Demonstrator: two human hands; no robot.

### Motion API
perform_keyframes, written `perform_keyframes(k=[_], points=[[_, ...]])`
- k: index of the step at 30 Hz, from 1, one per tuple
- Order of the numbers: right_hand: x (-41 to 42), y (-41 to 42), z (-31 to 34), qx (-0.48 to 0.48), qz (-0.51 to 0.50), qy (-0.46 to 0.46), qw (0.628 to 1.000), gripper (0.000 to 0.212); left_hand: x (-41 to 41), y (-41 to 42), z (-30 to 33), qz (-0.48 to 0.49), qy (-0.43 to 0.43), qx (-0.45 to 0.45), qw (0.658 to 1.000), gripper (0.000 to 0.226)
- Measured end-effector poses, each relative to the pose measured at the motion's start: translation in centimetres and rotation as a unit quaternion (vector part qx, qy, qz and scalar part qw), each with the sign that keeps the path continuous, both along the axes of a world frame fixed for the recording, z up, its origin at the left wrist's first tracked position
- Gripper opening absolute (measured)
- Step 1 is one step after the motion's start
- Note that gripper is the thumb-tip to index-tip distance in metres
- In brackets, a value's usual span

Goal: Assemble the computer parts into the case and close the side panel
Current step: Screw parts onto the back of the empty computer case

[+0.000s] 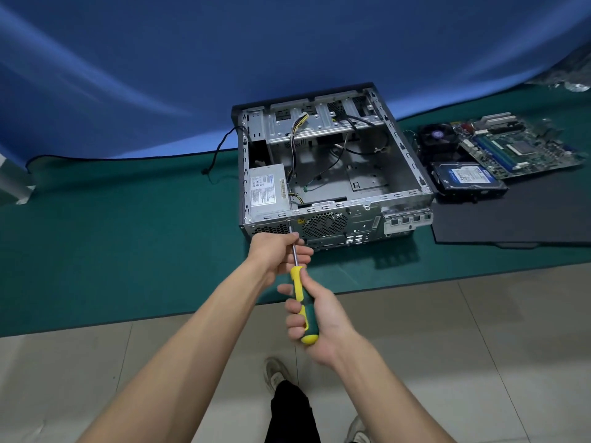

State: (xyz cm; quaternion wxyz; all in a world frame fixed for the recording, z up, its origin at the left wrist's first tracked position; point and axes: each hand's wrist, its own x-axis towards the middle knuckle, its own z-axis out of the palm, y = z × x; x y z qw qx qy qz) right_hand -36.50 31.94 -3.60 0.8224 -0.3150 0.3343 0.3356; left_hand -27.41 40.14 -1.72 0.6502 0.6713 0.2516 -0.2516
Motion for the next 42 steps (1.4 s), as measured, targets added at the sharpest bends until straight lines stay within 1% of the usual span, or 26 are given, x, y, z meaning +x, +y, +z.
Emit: perform_keyframes(k=[1, 2, 4, 7, 10, 12, 14, 15, 16, 18, 20, 22, 24, 25, 27, 30, 32, 34, 36, 39, 40, 42], points=[[0.1, -0.5, 0.2, 0.037, -0.001, 0.006, 0.999, 0.042, 0.0, -0.1, 0.0, 0.003, -0.002, 0.0, 1.0, 0.024], [0.2, -1.1, 0.2, 0.054, 0.005, 0.007, 0.998, 0.042, -0.1, -0.3, -0.1, 0.007, -0.004, 0.001, 1.0, 0.024], [0.2, -2.3, 0.0, 0.055, 0.021, -0.003, 0.998, 0.042, -0.2, -0.9, -0.3, 0.016, -0.006, 0.011, 1.0, 0.026], [0.6, -3.6, 0.3, 0.0, 0.07, -0.018, 0.997, 0.042, -0.5, -1.9, -0.5, 0.052, 0.001, -0.006, 0.999, 0.029], [1.2, -5.4, 1.6, -0.103, 0.137, -0.05, 0.984, 0.043, -0.9, -2.8, 0.0, 0.094, 0.0, -0.059, 0.994, 0.03], [1.7, -7.1, 2.9, -0.204, 0.167, -0.101, 0.959, 0.044, -1.0, -3.8, 0.8, 0.103, -0.021, -0.077, 0.991, 0.03], [2.6, -8.9, 4.4, -0.313, 0.183, -0.178, 0.915, 0.046, -1.0, -5.2, 2.3, 0.111, -0.056, -0.083, 0.989, 0.031], [3.2, -9.8, 5.2, -0.353, 0.187, -0.217, 0.89, 0.048, -0.7, -5.8, 3.2, 0.117, -0.078, -0.086, 0.986, 0.031], [3.9, -10.6, 5.9, -0.378, 0.187, -0.254, 0.871, 0.051, -0.4, -6.2, 4.1, 0.123, -0.1, -0.09, 0.983, 0.031], [5.2, -12.0, 7.2, -0.395, 0.185, -0.313, 0.844, 0.06, 0.3, -6.7, 6.2, 0.111, -0.144, -0.084, 0.98, 0.029], [6.6, -13.5, 8.1, -0.406, 0.184, -0.355, 0.822, 0.063, 1.3, -7.1, 7.7, 0.078, -0.174, -0.073, 0.979, 0.027], [8.0, -14.9, 8.4, -0.414, 0.177, -0.378, 0.809, 0.062, 2.7, -7.9, 8.6, 0.052, -0.196, -0.057, 0.977, 0.023], [9.6, -16.4, 8.3, -0.423, 0.155, -0.383, 0.807, 0.052, 4.6, -9.3, 8.8, 0.04, -0.224, -0.043, 0.973, 0.026], [10.6, -17.2, 8.1, -0.429, 0.132, -0.382, 0.807, 0.045, 5.8, -10.2, 8.6, 0.035, -0.233, -0.038, 0.971, 0.03], [12.8, -19.1, 7.4, -0.445, 0.079, -0.375, 0.809, 0.04, 8.6, -12.3, 7.8, 0.032, -0.234, -0.019, 0.971, 0.039], [16.7, -22.6, 6.3, -0.454, 0.034, -0.347, 0.82, 0.034, 13.8, -16.1, 6.0, 0.031, -0.224, 0.035, 0.974, 0.044], [19.8, -24.8, 5.5, -0.456, 0.017, -0.322, 0.829, 0.027, 17.2, -18.7, 4.6, 0.01, -0.238, 0.084, 0.968, 0.045], [22.9, -26.5, 4.3, -0.461, 0.008, -0.295, 0.837, 0.022, 20.3, -21.3, 3.1, -0.022, -0.257, 0.155, 0.954, 0.046], [24.3, -27.2, 3.1, -0.474, 0.015, -0.274, 0.837, 0.021, 21.4, -22.9, 2.2, -0.043, -0.275, 0.222, 0.935, 0.048], [26.5, -28.5, 0.6, -0.506, 0.055, -0.238, 0.828, 0.021, 23.7, -25.1, 0.2, -0.062, -0.291, 0.282, 0.912, 0.046], [26.9, -28.8, -0.2, -0.52, 0.069, -0.228, 0.821, 0.019, 23.9, -25.7, -0.5, -0.077, -0.295, 0.308, 0.901, 0.045], [27.6, -29.3, -1.9, -0.546, 0.086, -0.21, 0.807, 0.019, 23.9, -26.5, -1.6, -0.107, -0.329, 0.367, 0.864, 0.044]])
